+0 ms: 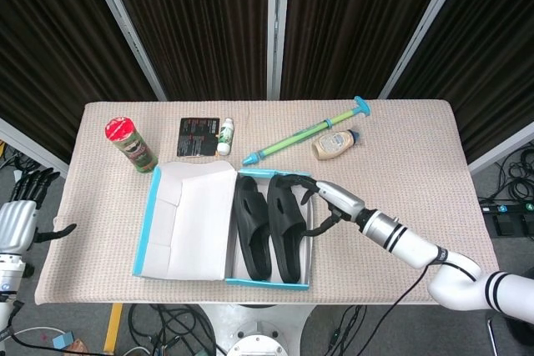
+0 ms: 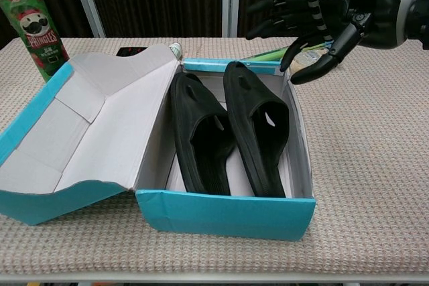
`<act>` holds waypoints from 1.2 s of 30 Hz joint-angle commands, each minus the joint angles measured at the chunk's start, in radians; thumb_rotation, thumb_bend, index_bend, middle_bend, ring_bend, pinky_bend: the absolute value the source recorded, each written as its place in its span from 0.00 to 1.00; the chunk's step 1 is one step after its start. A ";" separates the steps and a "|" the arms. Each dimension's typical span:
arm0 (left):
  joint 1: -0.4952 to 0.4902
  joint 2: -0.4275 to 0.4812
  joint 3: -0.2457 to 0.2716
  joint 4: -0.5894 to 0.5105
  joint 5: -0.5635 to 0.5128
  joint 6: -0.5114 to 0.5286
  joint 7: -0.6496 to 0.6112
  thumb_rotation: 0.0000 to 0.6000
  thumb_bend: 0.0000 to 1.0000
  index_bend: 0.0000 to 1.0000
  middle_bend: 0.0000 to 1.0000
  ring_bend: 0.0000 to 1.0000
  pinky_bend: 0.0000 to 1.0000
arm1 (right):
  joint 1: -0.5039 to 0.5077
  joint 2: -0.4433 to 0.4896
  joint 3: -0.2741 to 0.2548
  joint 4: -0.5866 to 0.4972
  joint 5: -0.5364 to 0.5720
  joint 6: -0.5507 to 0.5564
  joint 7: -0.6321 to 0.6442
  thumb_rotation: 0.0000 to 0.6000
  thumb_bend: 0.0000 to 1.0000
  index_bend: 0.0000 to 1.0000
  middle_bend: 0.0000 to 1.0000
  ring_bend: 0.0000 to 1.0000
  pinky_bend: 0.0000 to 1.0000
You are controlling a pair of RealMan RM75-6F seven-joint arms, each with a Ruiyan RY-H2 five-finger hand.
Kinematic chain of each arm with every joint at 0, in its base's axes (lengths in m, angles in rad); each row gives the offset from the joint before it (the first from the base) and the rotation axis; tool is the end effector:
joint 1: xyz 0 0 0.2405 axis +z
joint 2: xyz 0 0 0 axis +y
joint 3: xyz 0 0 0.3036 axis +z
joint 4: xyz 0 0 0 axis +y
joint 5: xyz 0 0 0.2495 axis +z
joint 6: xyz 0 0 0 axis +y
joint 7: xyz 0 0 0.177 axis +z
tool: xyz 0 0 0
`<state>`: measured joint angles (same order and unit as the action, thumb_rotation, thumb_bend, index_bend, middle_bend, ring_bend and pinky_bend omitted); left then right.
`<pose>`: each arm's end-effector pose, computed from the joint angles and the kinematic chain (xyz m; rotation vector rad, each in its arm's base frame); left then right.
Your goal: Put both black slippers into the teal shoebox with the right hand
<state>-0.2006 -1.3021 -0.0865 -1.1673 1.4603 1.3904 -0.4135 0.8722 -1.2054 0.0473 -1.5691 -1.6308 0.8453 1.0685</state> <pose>-0.4304 0.2856 0.1283 -1.3222 -1.0101 -1.0531 -0.1464 -0.4066 0.0099 1.9386 -1.8609 1.3217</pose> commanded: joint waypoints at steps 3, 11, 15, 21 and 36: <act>0.002 0.003 0.000 -0.004 -0.002 0.001 0.001 1.00 0.06 0.10 0.07 0.00 0.01 | 0.003 -0.032 -0.019 -0.006 -0.064 0.059 0.092 1.00 0.00 0.08 0.19 0.10 0.33; 0.004 0.000 0.001 0.004 -0.004 -0.002 -0.003 1.00 0.06 0.10 0.07 0.00 0.01 | 0.033 -0.130 -0.049 0.091 -0.057 0.025 0.153 1.00 0.00 0.08 0.20 0.11 0.33; 0.005 0.000 0.000 0.007 -0.006 -0.002 -0.007 1.00 0.06 0.10 0.07 0.00 0.01 | 0.042 -0.164 -0.067 0.135 -0.052 0.008 0.169 1.00 0.00 0.09 0.20 0.11 0.33; 0.005 -0.002 0.001 0.012 -0.005 -0.002 -0.008 1.00 0.06 0.10 0.07 0.00 0.01 | 0.053 -0.184 -0.086 0.172 -0.045 -0.007 0.192 1.00 0.00 0.09 0.20 0.11 0.33; 0.001 0.008 0.001 -0.021 0.008 0.011 0.030 1.00 0.06 0.10 0.07 0.00 0.01 | -0.070 0.034 -0.072 0.015 -0.097 0.307 -0.089 1.00 0.00 0.09 0.20 0.11 0.33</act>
<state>-0.1992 -1.2956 -0.0863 -1.1864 1.4671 1.4005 -0.3848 0.8718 -1.2536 -0.0261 -1.5055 -1.7302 1.0868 1.1759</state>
